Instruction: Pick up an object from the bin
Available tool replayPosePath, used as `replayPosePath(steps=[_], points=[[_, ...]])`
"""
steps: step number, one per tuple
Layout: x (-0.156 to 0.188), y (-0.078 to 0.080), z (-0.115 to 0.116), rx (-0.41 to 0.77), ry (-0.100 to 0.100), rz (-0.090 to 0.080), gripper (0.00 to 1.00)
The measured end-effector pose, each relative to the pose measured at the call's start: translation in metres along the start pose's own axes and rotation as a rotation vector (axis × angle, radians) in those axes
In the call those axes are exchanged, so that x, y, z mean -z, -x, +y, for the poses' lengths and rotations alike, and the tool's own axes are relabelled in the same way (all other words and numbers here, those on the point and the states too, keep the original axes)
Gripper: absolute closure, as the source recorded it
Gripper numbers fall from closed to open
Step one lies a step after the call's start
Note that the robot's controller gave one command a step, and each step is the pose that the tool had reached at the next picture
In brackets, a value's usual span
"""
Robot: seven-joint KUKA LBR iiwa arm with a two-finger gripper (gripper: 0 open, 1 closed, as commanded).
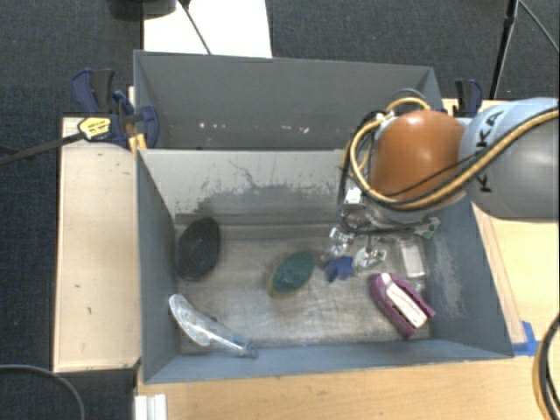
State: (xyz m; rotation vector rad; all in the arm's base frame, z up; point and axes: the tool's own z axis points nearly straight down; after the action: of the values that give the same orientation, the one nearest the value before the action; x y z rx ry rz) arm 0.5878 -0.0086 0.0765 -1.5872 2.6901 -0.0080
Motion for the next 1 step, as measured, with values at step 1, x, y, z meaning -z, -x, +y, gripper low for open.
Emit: replayPosePath(steps=[1], points=[[0.0135, 0.0011, -0.0012, -0.010, 0.010, 0.008, 1.00]])
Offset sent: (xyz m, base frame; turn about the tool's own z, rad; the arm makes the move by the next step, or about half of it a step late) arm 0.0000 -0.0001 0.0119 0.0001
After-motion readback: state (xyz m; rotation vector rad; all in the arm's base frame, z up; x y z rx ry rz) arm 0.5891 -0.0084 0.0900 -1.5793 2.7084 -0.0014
